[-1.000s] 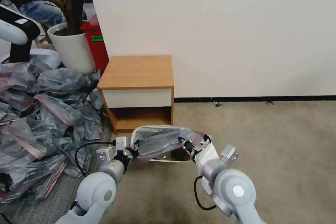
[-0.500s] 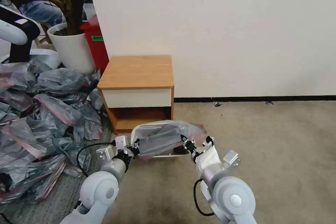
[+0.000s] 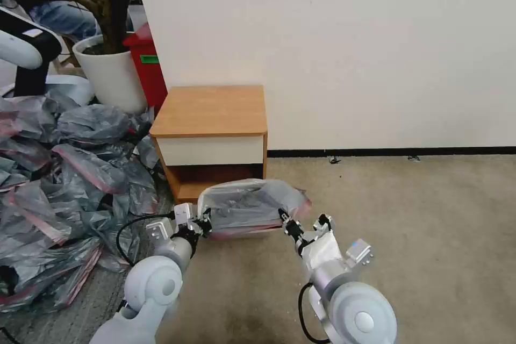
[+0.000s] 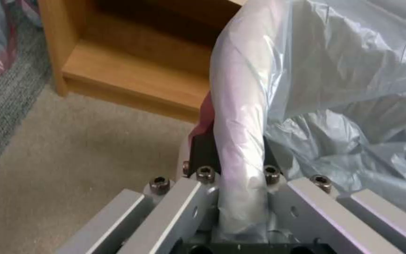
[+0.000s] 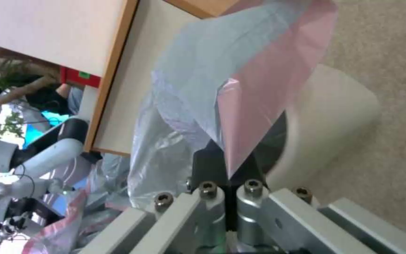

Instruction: Pick up the garbage bag from the table and place it over the trash can.

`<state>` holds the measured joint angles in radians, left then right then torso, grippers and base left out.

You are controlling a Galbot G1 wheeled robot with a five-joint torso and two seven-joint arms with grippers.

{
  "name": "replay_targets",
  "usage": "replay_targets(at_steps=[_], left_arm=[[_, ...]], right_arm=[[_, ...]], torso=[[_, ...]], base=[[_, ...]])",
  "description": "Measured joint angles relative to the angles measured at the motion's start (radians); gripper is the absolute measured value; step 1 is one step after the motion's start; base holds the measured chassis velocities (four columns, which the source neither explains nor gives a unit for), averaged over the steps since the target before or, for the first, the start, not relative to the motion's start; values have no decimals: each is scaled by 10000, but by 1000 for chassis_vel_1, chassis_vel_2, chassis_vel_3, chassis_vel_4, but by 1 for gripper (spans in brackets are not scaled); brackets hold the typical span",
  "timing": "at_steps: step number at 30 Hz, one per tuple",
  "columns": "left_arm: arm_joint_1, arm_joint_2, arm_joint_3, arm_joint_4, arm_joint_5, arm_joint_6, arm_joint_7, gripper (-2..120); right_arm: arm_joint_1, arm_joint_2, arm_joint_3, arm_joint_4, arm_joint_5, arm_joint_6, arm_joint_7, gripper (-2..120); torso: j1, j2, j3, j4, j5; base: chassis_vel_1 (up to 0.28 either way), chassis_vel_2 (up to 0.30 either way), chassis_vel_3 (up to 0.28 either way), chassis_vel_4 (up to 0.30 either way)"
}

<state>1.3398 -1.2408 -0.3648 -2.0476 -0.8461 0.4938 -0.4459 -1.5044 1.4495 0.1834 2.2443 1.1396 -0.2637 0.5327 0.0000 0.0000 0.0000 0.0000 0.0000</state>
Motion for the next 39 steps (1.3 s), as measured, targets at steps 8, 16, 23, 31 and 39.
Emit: replay_targets(at_steps=[8, 16, 23, 31, 39], left_arm=[[-212, -126, 56, 44, -489, -8, -405, 3], [-298, -167, 63, -5, -1026, 1, -730, 3], [-218, -124, 56, -229, -1201, 195, -735, 3], [23, -158, 14, -430, -1317, 484, -721, 3], [189, -173, -1, -563, -1478, 702, -731, 3]], right_arm=[[-324, 60, -23, -49, -358, 171, -150, 0], [-402, 87, 30, -382, -576, 323, -239, 0], [-173, 91, 91, -946, -820, 467, -272, 0], [47, 119, 82, -1502, -1155, 604, -274, 0], [146, 123, 62, -1921, -1555, 744, -343, 0]], torso=[[0, 0, 0, 0, 0], [0, 0, 0, 0, 0], [0, 0, 0, 1, 0], [0, 0, 0, 1, 0], [0, 0, 0, 0, 0]], base=[[0, 0, 0, 0], [0, 0, 0, 0], [0, 0, 0, 0], [0, 0, 0, 0], [0, 0, 0, 0]])
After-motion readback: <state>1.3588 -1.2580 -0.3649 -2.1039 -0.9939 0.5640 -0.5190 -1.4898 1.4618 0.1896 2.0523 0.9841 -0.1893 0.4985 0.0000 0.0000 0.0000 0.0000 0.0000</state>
